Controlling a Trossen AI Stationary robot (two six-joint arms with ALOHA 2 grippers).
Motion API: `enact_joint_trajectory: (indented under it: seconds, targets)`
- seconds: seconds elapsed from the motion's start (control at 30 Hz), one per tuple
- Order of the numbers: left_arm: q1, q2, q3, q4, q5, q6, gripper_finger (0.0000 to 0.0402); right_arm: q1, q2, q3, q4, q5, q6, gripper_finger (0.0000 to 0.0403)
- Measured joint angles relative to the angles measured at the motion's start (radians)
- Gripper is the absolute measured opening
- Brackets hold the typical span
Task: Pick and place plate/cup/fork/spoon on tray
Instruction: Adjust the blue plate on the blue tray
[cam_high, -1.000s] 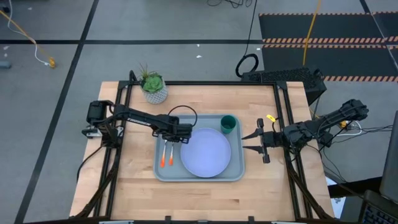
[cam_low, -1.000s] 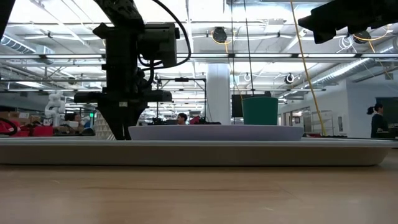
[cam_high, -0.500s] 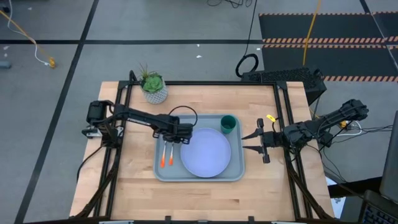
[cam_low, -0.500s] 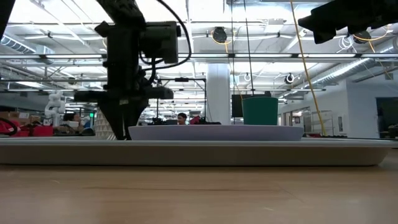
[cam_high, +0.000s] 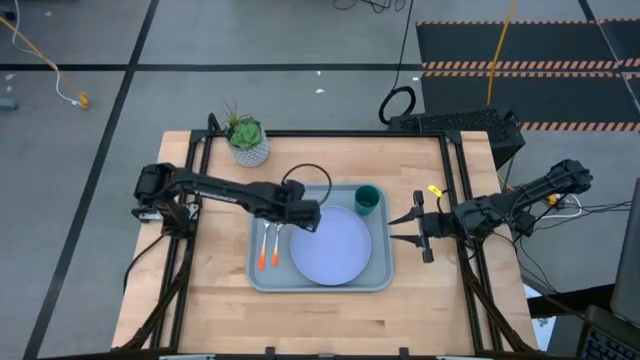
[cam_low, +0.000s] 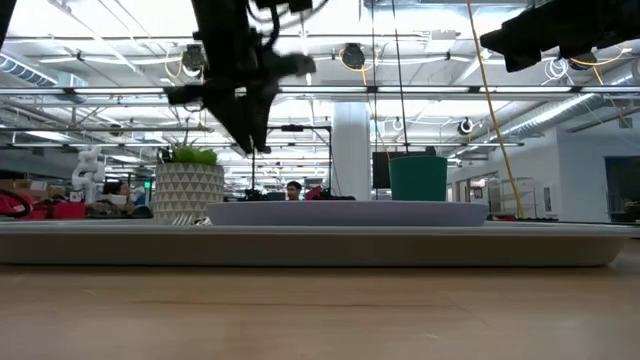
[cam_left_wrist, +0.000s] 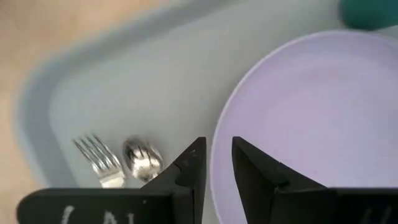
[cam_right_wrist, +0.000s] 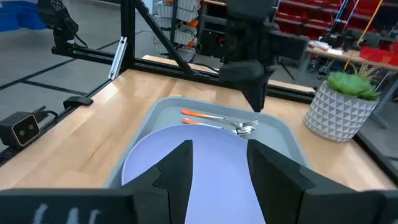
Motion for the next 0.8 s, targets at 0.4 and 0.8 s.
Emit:
enact_joint_trajectory:
  seconds: [0.4, 0.8]
  targets:
    - [-0.188, -0.028, 0.066, 0.110, -0.478, 0.287, 0.0081, 0.000, 0.000, 0.000, 0.002, 0.130, -0.117, 0.0144]
    - [-0.259, -0.081, -0.139, 0.425, -0.661, 0.548, 0.0081, 0.000, 0.007, -0.035, -0.012, 0.250, 0.049, 0.0144]
